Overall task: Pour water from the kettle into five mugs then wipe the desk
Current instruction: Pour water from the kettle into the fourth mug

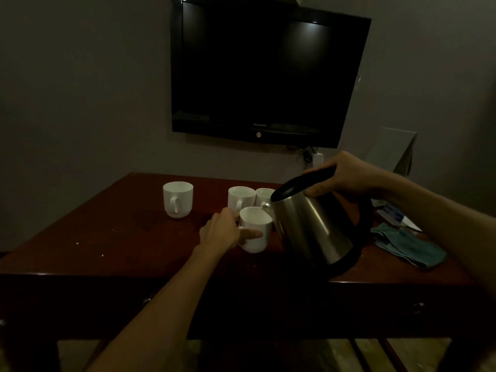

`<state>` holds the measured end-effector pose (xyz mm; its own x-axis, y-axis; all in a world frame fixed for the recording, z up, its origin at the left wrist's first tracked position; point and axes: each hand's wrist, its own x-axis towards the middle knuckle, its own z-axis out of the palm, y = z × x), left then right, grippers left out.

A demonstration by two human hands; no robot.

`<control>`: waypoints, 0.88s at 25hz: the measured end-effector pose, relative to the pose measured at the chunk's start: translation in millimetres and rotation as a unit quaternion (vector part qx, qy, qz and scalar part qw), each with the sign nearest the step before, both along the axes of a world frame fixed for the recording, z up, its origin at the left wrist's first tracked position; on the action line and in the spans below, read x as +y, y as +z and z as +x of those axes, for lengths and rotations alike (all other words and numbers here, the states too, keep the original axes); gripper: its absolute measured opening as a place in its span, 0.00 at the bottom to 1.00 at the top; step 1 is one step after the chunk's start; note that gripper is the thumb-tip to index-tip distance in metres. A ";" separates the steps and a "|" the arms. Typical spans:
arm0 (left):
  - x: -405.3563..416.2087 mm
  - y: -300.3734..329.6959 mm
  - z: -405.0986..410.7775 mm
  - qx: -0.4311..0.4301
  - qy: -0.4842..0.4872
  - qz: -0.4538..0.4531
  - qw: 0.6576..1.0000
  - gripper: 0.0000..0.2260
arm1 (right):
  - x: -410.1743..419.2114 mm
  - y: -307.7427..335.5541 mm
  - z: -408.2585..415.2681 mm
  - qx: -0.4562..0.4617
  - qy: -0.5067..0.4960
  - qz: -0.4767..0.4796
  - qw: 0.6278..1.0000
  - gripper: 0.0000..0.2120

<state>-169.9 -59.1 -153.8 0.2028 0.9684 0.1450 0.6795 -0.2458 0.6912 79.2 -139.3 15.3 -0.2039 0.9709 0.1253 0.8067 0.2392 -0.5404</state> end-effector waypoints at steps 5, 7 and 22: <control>1.9 -1.9 0.2 0.003 0.012 0.001 1.000 0.27 | 2.4 3.7 -2.5 -0.006 0.007 -0.010 1.000 0.16; 0.6 -0.6 1.4 0.003 0.011 -0.003 1.000 0.26 | 2.5 5.4 -2.7 -0.021 0.009 -0.016 1.000 0.19; 1.2 -3.3 1.3 0.009 0.030 0.007 0.999 0.27 | 9.5 12.8 -7.0 -0.074 0.031 -0.027 0.996 0.26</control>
<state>-168.6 -57.8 -157.0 0.1470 0.9770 0.1547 0.7056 -0.2132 0.6758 72.2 -129.7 28.1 -0.2753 0.9606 0.0372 0.8633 0.2641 -0.4300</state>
